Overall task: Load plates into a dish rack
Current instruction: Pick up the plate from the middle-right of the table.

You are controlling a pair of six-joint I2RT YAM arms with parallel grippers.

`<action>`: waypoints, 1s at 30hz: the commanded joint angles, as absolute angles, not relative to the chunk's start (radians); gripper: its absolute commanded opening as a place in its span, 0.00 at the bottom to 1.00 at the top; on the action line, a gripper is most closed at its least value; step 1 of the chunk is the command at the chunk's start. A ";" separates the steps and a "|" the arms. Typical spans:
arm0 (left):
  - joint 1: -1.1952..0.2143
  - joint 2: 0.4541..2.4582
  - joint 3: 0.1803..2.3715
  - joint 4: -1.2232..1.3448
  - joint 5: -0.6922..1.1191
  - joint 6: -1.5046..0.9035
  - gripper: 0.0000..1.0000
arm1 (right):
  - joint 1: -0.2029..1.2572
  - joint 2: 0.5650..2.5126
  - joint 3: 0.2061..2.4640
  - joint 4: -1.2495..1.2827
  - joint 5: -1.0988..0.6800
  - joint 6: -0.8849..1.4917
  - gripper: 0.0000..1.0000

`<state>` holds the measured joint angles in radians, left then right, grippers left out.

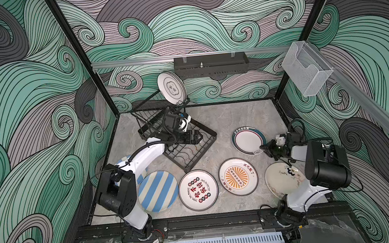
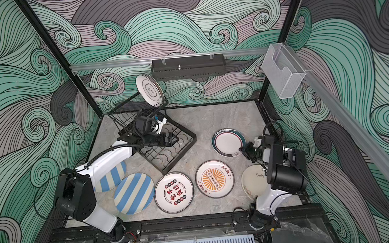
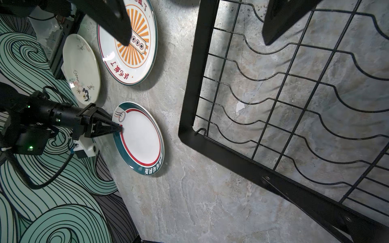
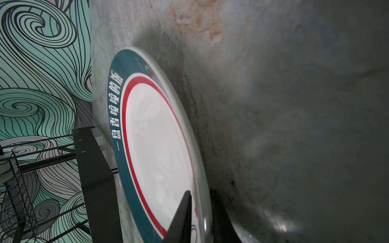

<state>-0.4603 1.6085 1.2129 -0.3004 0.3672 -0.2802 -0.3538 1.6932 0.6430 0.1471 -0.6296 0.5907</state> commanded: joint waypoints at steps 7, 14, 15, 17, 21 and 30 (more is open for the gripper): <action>-0.453 1.564 1.229 -0.331 0.350 -0.266 0.99 | -0.355 1.717 0.675 0.115 -0.626 0.616 0.06; -0.451 1.521 1.239 -0.366 0.333 -0.266 0.99 | -0.354 1.642 0.714 0.073 -0.618 0.608 0.00; -0.451 1.509 1.238 -0.376 0.326 -0.269 0.99 | -0.354 1.624 0.721 0.063 -0.618 0.604 0.00; -0.450 1.479 1.234 -0.387 0.310 -0.277 0.99 | -0.352 1.588 0.736 0.042 -0.622 0.594 0.00; -0.442 1.381 1.222 -0.413 0.266 -0.287 0.99 | -0.325 1.504 0.794 -0.018 -0.622 0.552 0.00; -0.243 1.194 1.245 -0.584 0.320 -0.273 0.99 | -0.133 1.349 0.980 -0.179 -0.554 0.486 0.00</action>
